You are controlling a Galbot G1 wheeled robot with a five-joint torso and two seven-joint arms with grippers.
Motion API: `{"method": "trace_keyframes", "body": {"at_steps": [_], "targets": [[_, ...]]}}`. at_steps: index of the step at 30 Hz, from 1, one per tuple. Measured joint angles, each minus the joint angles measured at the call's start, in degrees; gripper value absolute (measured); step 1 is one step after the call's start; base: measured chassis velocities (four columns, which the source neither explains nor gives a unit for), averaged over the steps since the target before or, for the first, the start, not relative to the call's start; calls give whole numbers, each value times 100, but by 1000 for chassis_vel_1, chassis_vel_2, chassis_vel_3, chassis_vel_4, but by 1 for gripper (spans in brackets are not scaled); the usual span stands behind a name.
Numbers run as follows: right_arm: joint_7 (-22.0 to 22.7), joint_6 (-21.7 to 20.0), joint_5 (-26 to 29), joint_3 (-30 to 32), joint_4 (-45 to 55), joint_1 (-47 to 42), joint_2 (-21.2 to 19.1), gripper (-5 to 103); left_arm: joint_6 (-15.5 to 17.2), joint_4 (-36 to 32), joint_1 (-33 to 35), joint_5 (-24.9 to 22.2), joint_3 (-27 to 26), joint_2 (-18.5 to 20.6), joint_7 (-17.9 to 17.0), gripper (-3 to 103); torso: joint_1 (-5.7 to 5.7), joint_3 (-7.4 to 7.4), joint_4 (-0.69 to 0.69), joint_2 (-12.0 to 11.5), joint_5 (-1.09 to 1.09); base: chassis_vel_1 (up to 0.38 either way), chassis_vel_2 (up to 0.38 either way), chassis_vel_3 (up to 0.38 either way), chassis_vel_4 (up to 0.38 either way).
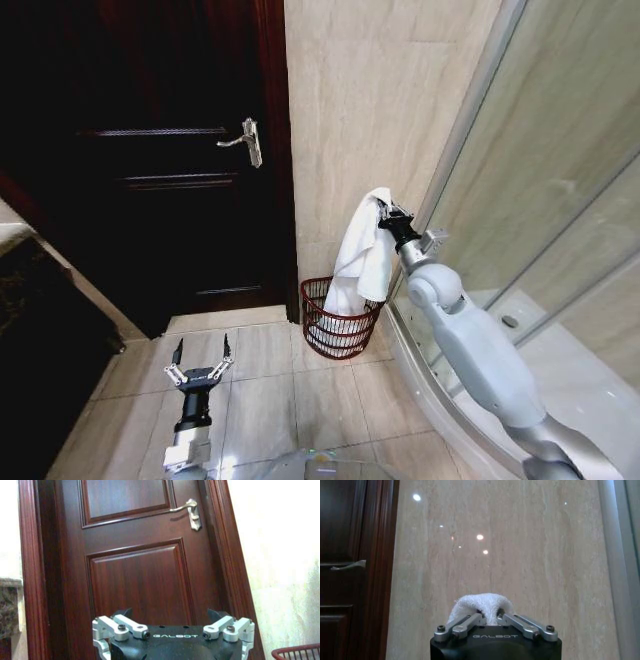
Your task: Discard the used towel into the hamper.
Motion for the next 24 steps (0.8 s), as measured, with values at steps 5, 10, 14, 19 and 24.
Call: {"method": "trace_keyframes", "body": {"at_steps": [5,10,14,19,24], "targets": [[11,-30,-15,-12,28,-39,25,5,-1,40,-1,0,17,0,-17,100,-39,-69,0,-107,0,0,0,0,0],[-27,-61,-83,5,48,-123,18,5,62,36,-3,-58,20,0,-42,100,-95,-165,0,-260,0,0,0,0,0],[-54,-63,-91,26,48,-151,15,5,73,37,-5,-89,18,1,-46,100,-129,-221,0,-350,0,0,0,0,0],[-78,-67,-99,47,48,-180,20,5,74,60,-9,-101,22,0,-51,100,-164,-287,0,-449,0,0,0,0,0],[-103,-72,-98,90,48,-272,104,5,68,74,-15,-107,12,1,-53,100,-216,-358,0,-572,0,0,0,0,0]]}}
